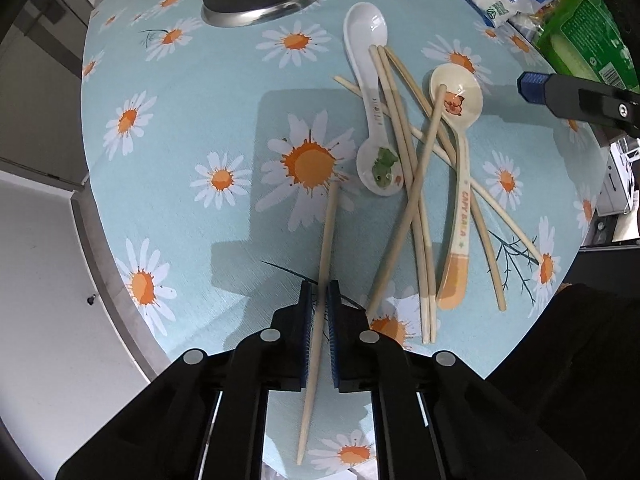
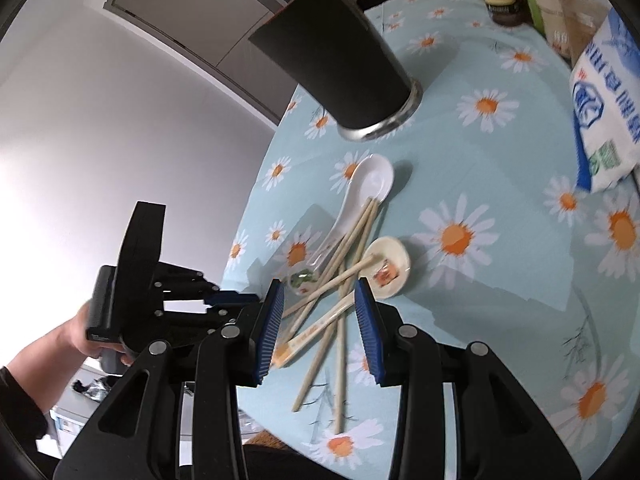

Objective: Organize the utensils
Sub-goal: 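Grasp a wooden chopstick with the left tool while the right tool grasps another chopstick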

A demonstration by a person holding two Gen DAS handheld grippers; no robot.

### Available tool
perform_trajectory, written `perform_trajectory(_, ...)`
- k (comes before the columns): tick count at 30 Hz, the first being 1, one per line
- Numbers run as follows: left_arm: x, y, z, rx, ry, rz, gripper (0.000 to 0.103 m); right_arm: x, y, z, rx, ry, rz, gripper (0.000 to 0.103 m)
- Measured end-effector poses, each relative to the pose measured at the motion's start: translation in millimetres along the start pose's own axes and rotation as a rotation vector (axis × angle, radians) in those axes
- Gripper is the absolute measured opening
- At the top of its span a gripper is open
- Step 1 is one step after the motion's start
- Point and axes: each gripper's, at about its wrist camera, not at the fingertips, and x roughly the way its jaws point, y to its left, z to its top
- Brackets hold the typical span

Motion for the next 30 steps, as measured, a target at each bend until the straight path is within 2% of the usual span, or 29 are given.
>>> perform_trajectory(4, -0.7, 2.1, 0.9, 0.011, -0.017, -0.010, 0.004, 13.7, 3.1, 0.2, 0.063, 0.037, 0.011, 0.038)
perform_trajectory(9, 1.0, 14.7, -7.1, 0.004, -0.054, -0.057, 0.004, 26.9, 1.5, 1.1, 0.190, 0.075, 0.055, 0.038)
perform_trajectory(12, -1.9, 25.9, -12.2, -0.005, -0.086, -0.097, 0.004, 31.5, -6.4, -1.4, 0.330, 0.072, 0.064, 0.038)
perform_trajectory(16, -14.5, 37.4, -17.4, 0.001, -0.155, -0.146, 0.004, 40.2, -18.8, -6.7, 0.546, 0.063, 0.123, 0.037)
perform_trajectory(17, -17.3, 39.9, -19.1, 0.002, -0.166, -0.156, 0.004, 41.1, -18.9, -6.8, 0.567, 0.056, 0.121, 0.035)
perform_trajectory(25, -35.3, 55.5, -31.9, 0.032, -0.240, -0.217, 0.004, 50.7, -17.3, -12.4, 0.729, -0.007, 0.046, 0.027)
perform_trajectory(27, -36.3, 55.7, -32.4, 0.029, -0.248, -0.239, 0.004, 52.5, -15.8, -14.6, 0.747, -0.019, 0.015, 0.027)
perform_trajectory(30, -40.4, 60.5, -35.3, 0.026, -0.267, -0.275, 0.004, 50.5, -15.2, -19.7, 0.792, -0.058, -0.075, 0.026)
